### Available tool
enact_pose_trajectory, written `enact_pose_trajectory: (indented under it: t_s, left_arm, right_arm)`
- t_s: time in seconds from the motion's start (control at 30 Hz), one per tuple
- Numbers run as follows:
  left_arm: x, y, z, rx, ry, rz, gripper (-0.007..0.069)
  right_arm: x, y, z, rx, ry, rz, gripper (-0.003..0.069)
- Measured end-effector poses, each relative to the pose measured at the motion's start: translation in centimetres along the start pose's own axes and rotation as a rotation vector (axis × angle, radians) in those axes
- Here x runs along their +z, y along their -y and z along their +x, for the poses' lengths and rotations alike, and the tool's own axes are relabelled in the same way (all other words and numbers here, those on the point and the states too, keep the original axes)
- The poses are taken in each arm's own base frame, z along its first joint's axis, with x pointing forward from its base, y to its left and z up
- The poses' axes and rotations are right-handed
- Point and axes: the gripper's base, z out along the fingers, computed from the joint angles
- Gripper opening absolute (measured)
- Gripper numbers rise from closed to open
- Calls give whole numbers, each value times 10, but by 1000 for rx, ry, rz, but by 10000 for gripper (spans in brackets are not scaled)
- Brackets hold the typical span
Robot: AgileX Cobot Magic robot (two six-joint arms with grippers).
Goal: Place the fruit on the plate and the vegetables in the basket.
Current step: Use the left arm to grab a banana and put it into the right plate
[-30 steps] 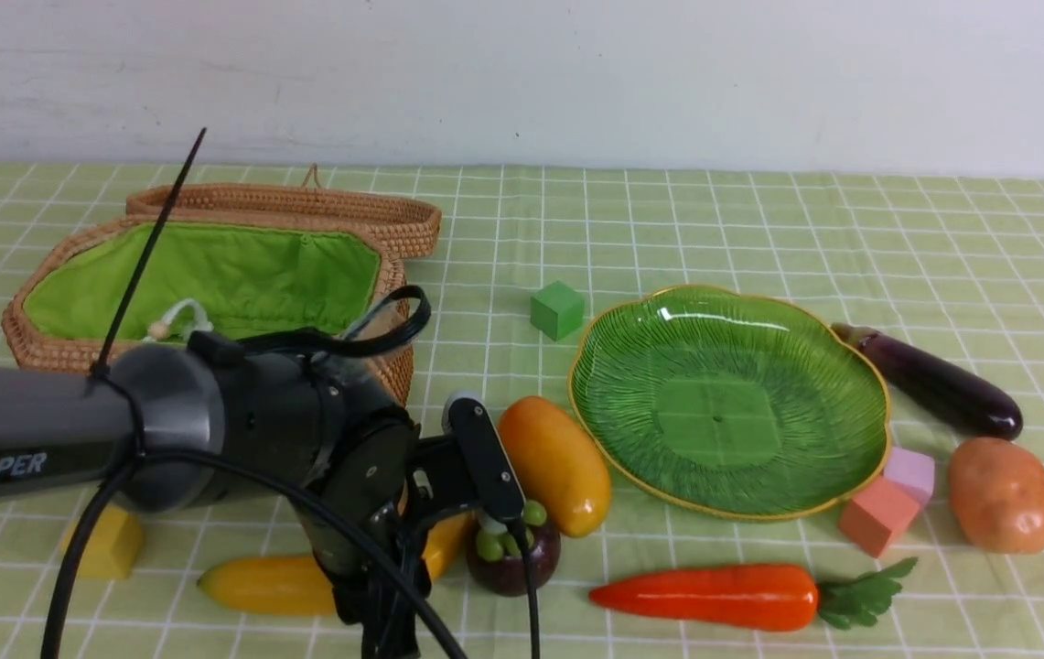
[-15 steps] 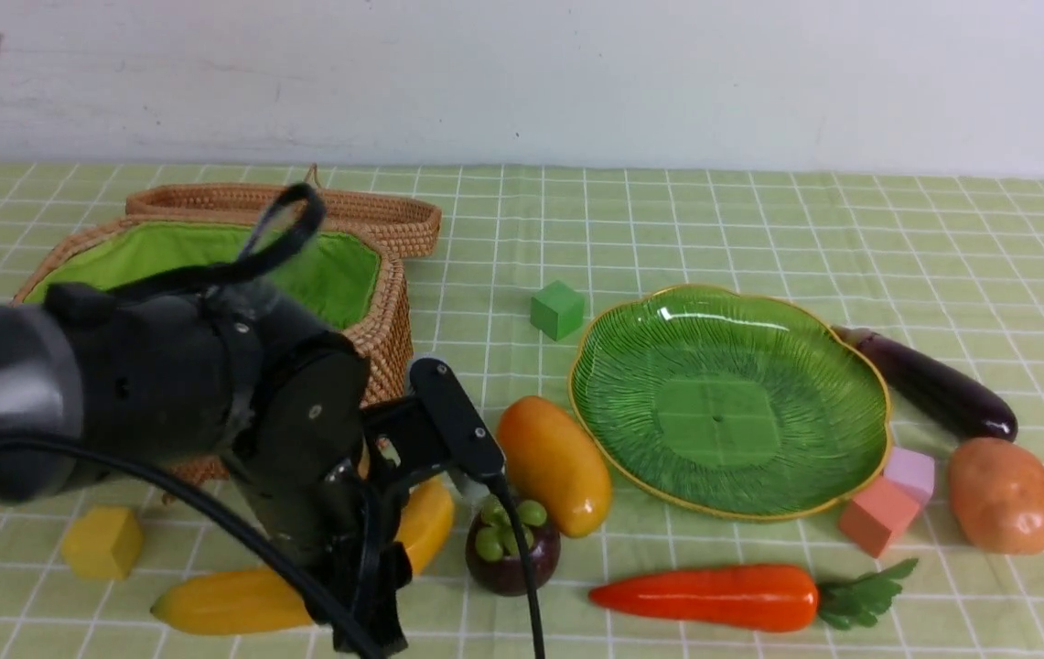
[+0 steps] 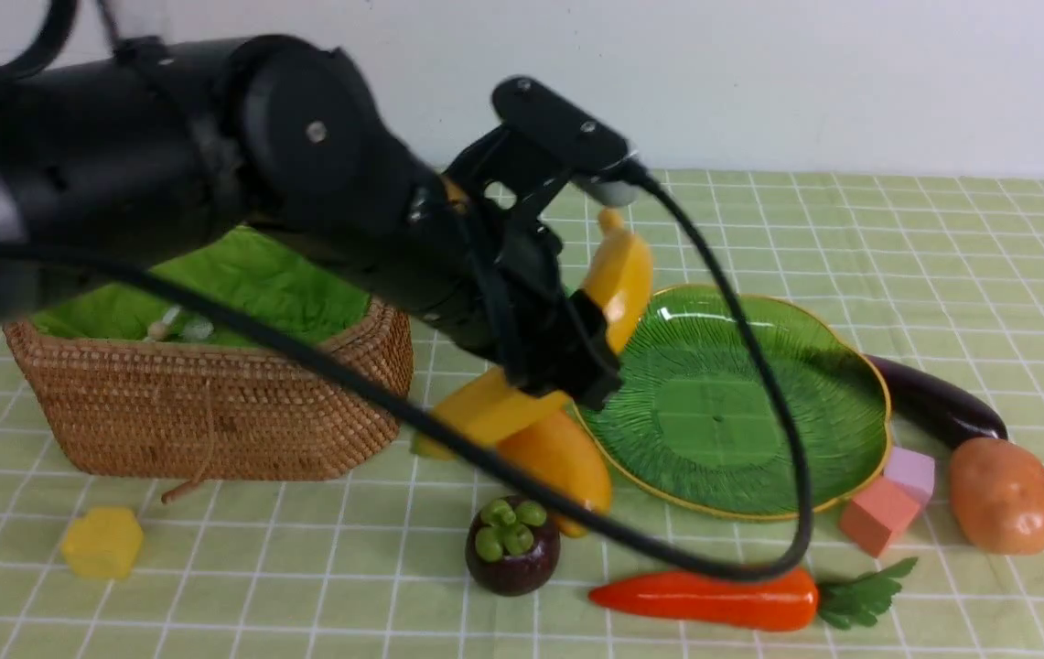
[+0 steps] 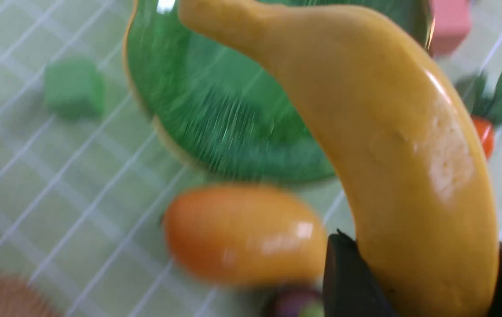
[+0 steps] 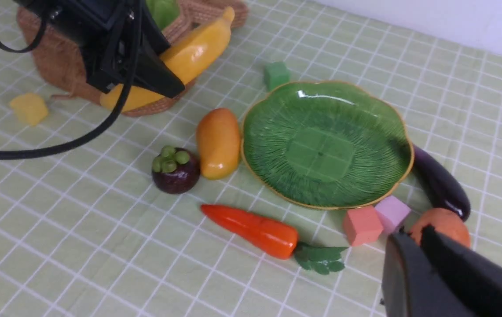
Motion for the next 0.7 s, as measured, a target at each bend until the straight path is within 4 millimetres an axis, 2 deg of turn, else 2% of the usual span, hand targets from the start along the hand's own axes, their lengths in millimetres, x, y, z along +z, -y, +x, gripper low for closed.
enact_pose_trajectory:
  t_s: [0.1,0.27,0.33,0.43,0.57,0.63,0.7]
  left_arm:
    - [33,-5,-23,-12,36,65,314]
    - [76,-2,-41,24,67,103,314]
    - [101,2,-47,48,79,111,314]
    - [136,5,-47,58,69,124,314]
    - [162,0,-40,52,55,118,314]
    - [172,-2,-36,47,55,106,351]
    - [176,-3,-34,44,58,99,434]
  right_arm:
    - [0,2,0,32,-1,22,62]
    - [0,2,0,38,-1,22,62]
    - [0,2,0,39,-1,22,65]
    - [0,2,0,39,-2,21,69]
    - [0,1,2,41,-23,14,74]
    - [0,1,4,42,-42,9,76]
    - [0,1,4,42,-47,8,76]
